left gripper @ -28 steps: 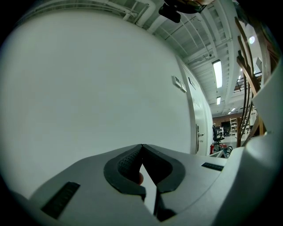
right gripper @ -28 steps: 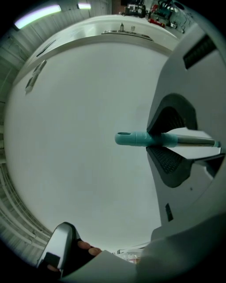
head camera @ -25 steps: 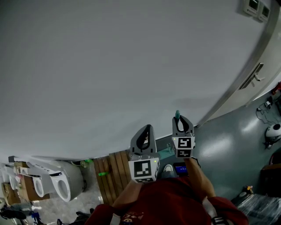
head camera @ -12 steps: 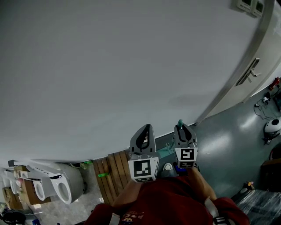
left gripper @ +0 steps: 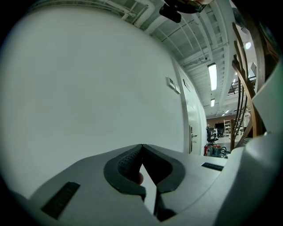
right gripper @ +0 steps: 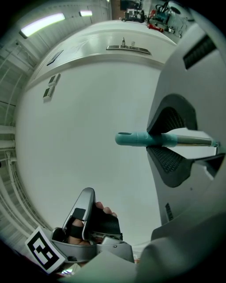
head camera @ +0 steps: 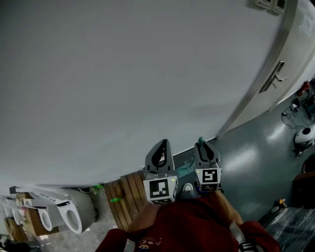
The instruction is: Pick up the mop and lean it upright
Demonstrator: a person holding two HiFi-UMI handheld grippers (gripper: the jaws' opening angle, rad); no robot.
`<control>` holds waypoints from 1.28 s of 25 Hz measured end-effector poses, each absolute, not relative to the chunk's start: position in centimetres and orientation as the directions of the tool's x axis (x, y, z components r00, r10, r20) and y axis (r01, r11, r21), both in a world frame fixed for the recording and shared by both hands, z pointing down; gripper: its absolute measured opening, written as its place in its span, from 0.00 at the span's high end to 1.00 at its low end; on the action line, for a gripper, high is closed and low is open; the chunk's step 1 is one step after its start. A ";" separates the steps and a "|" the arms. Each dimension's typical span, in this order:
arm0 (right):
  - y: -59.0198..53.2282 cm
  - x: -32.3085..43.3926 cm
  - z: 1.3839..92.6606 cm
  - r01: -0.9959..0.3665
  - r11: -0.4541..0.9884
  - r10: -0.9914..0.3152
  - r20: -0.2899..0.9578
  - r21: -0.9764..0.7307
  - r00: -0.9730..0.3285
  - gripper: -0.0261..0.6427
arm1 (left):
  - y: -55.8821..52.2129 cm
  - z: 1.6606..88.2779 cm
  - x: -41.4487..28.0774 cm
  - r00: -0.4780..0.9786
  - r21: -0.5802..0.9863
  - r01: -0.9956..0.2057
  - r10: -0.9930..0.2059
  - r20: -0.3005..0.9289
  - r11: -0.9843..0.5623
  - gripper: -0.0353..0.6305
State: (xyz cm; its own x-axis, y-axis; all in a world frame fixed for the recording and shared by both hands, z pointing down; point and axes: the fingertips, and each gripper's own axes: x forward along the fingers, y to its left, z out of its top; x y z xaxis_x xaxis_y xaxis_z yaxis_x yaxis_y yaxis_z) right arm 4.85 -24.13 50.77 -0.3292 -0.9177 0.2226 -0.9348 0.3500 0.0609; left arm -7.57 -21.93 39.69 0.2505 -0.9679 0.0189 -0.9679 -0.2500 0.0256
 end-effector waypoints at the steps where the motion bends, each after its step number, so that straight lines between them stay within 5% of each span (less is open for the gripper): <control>1: -24.0 5.0 50.6 -0.935 0.349 -0.921 0.209 0.066 -0.329 0.80 | -21.9 39.8 -7.5 0.253 0.025 -0.967 -0.967 0.020 -0.252 0.93; 18: -22.5 6.0 34.7 -0.941 0.326 -0.941 -0.063 0.093 -0.332 0.80 | -21.6 37.0 -8.0 0.228 0.048 -0.972 -0.971 -0.069 -0.231 0.93; 32: -23.1 5.9 35.1 -0.940 0.332 -0.941 -0.047 0.082 -0.336 0.80 | -21.3 35.4 -8.5 0.178 0.024 -0.983 -0.977 -0.114 -0.181 0.93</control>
State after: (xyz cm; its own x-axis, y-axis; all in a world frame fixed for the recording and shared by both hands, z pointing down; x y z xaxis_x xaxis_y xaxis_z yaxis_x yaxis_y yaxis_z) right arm 5.94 -23.06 35.14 -0.3361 -0.9406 -0.0472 -0.9398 0.3317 0.0819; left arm -8.48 -21.34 35.41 0.1776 -0.9774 -0.1144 -0.9831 -0.1814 0.0242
